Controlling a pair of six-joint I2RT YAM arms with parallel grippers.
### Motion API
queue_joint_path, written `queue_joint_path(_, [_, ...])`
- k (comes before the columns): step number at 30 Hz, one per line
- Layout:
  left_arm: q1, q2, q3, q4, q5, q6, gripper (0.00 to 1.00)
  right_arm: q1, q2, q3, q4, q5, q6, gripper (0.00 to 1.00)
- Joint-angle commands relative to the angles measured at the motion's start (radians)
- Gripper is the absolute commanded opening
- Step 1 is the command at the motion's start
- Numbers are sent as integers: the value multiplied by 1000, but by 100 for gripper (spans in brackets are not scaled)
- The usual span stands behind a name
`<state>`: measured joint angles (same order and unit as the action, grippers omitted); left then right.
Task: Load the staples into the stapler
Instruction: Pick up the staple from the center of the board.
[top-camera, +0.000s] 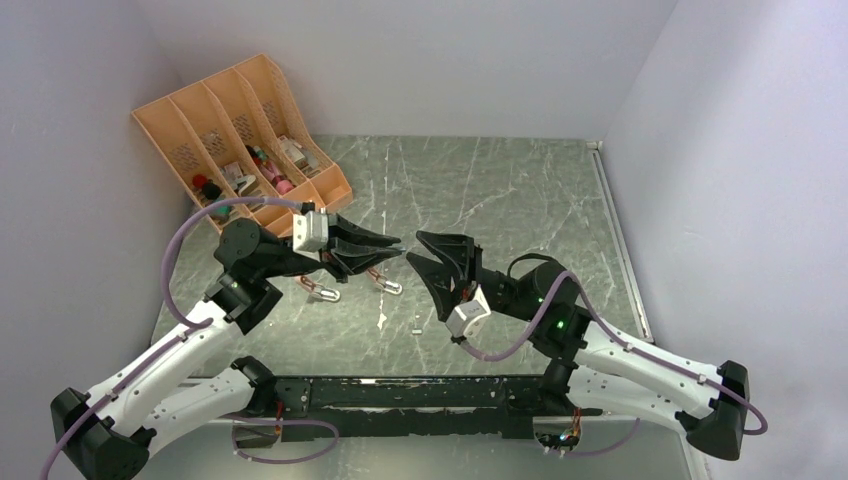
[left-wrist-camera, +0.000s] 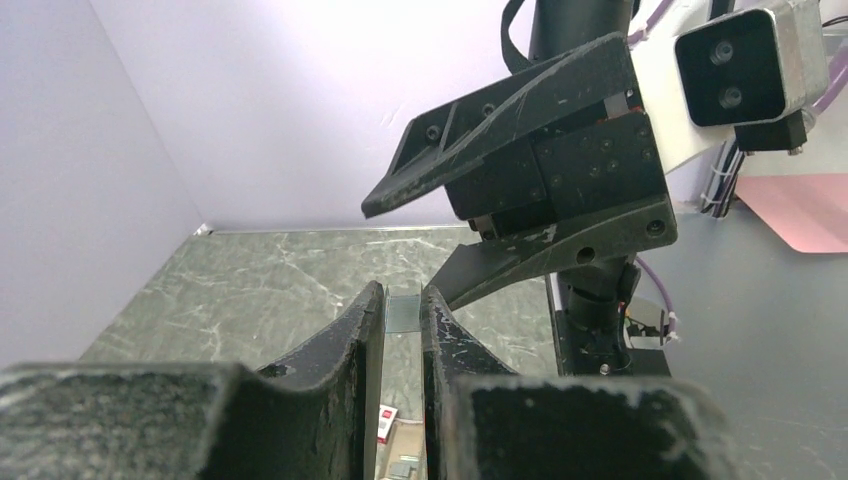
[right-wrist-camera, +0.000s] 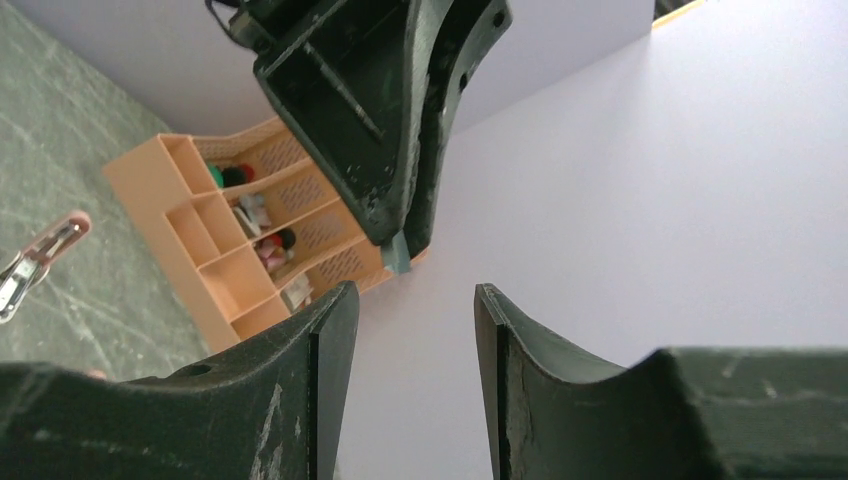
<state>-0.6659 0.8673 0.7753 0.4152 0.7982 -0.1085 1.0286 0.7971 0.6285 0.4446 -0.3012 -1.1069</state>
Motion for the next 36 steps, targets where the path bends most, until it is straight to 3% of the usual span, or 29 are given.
queue_joint_path(1, [-6,-10,-11,97,35,-68,7,7,-12,52,34,-74,-32,50])
queue_joint_path(10, [-6,-6,-7,154,86,-120,7,6,15,113,-100,-146,-121,49])
queue_joint_path(20, [-6,11,7,163,118,-154,7,12,20,162,-195,-161,-146,37])
queue_joint_path(36, [-6,14,6,159,131,-155,7,15,36,172,-210,-168,-134,18])
